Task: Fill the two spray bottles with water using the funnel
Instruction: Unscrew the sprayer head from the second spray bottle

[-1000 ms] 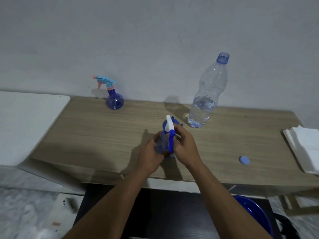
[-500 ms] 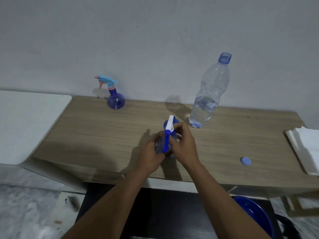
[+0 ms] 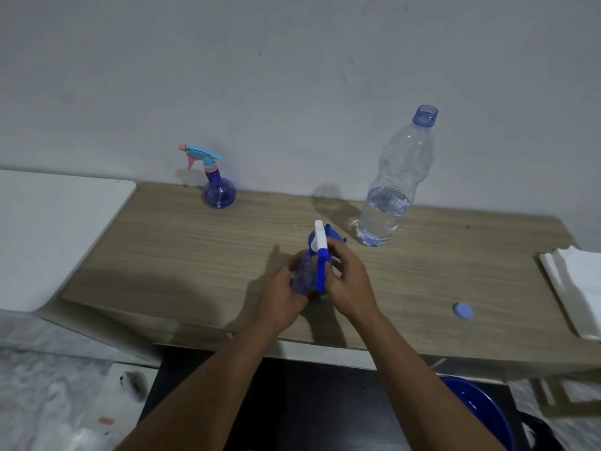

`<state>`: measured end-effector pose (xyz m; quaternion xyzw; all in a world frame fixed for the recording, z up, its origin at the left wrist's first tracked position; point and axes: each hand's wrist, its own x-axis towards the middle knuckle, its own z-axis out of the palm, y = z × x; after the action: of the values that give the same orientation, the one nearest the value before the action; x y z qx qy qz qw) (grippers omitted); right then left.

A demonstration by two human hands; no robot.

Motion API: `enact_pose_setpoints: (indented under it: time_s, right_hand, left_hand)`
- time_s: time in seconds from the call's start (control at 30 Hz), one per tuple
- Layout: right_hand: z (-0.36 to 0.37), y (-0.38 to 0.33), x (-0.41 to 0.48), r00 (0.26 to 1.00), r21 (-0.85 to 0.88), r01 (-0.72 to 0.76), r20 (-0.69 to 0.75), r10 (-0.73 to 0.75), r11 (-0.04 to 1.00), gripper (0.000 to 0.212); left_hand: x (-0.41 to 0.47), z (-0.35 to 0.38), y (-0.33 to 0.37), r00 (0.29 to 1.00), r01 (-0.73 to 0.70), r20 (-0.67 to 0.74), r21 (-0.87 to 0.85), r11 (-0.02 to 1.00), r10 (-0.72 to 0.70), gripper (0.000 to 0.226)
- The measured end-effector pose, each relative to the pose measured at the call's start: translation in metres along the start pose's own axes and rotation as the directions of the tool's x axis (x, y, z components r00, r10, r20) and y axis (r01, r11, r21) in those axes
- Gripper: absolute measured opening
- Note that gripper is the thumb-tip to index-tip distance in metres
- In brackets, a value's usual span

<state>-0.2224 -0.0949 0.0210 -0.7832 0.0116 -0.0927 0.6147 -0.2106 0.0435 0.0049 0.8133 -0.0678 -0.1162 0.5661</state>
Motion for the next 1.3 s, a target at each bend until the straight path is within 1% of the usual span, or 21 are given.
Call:
enact_pose_setpoints:
  time_s: [0.1,0.2,0.27,0.33,0.43,0.47,0.5,0.57,0.6,0.63,0.67,0.73,0.8,0.9,1.0,1.13,1.23,1.3]
  right_hand:
    - [0.003,-0.002,0.002,0.998,0.016,-0.034,-0.059,0.035,0.999,0.026]
    - [0.000,0.001,0.002,1.000,-0.004,0.004,-0.010,-0.004,1.000,0.019]
    - [-0.002,0.000,0.000,1.000,-0.017,0.029,0.013,-0.029,0.999,0.024]
    - [-0.001,-0.002,-0.001,1.000,-0.019,0.028,-0.010,-0.028,0.999,0.029]
    - [0.000,0.000,0.000,0.999,-0.046,0.041,-0.008,-0.042,0.998,0.025]
    - [0.000,0.001,-0.001,0.999,-0.050,0.046,-0.001,-0.046,0.998,0.030]
    - [-0.001,0.001,-0.003,0.999,-0.044,0.043,-0.003,-0.044,0.998,0.038]
    - [-0.003,0.000,-0.006,0.999,-0.018,0.028,-0.034,-0.029,0.999,0.064]
    - [-0.003,0.000,-0.008,0.998,-0.030,0.038,-0.051,-0.039,0.999,0.074]
    - [-0.004,-0.001,-0.008,0.996,-0.069,0.067,-0.062,-0.071,0.995,0.077]
    - [-0.004,-0.003,-0.006,0.991,-0.122,0.113,-0.059,-0.121,0.986,0.075]
    - [-0.006,-0.006,-0.003,0.971,-0.237,0.225,-0.020,-0.236,0.945,0.063]
    - [-0.006,-0.011,0.000,0.958,-0.306,0.274,0.007,-0.285,0.912,0.056]
    - [-0.006,-0.015,0.002,0.959,-0.344,0.266,-0.004,-0.285,0.900,0.054]
    - [-0.007,-0.017,0.003,0.957,-0.347,0.270,-0.006,-0.290,0.898,0.051]
    - [-0.012,-0.022,0.006,0.948,-0.390,0.297,0.009,-0.319,0.872,0.048]
    - [-0.016,-0.034,0.009,0.955,-0.398,0.276,0.008,-0.297,0.875,0.047]
    - [-0.018,-0.045,0.012,0.955,-0.384,0.271,-0.012,-0.298,0.883,0.048]
  left_hand:
    - [0.002,0.000,-0.004,1.000,-0.018,-0.013,0.010,1.000,0.018,0.048]
    - [0.002,-0.001,-0.005,1.000,-0.007,-0.007,0.026,1.000,0.008,0.054]
    - [0.004,0.000,-0.008,1.000,-0.003,-0.007,0.018,1.000,0.003,0.053]
    - [0.006,0.001,-0.011,1.000,-0.012,-0.008,0.026,1.000,0.012,0.055]
    - [0.009,0.000,-0.015,1.000,-0.005,0.002,0.037,0.999,0.005,0.055]
    - [0.009,0.000,-0.014,1.000,0.001,0.004,0.045,0.999,-0.001,0.053]
    - [0.009,0.000,-0.015,1.000,0.006,0.005,0.052,0.999,-0.007,0.052]
    - [0.009,0.001,-0.014,1.000,0.024,-0.008,0.039,0.999,-0.024,0.052]
    - [0.009,0.001,-0.014,0.999,0.035,-0.016,0.030,0.999,-0.034,0.052]
    - [0.009,0.001,-0.014,0.999,0.043,-0.014,0.027,0.999,-0.043,0.052]
    - [0.009,0.001,-0.015,0.999,0.047,-0.012,0.030,0.998,-0.046,0.052]
    - [0.009,0.000,-0.018,0.999,0.053,-0.002,0.049,0.997,-0.053,0.051]
    - [0.011,0.000,-0.021,0.997,0.077,-0.001,0.061,0.995,-0.077,0.050]
    - [0.012,0.000,-0.024,0.995,0.100,-0.017,0.060,0.993,-0.099,0.047]
    - [0.013,0.001,-0.025,0.991,0.134,-0.006,0.021,0.991,-0.134,0.044]
    - [0.015,0.005,-0.031,0.988,0.156,-0.009,0.007,0.988,-0.156,0.056]
    - [0.012,0.004,-0.027,0.991,0.129,-0.027,0.001,0.992,-0.129,0.054]
    - [0.012,0.004,-0.024,0.995,0.098,-0.030,0.007,0.995,-0.098,0.058]
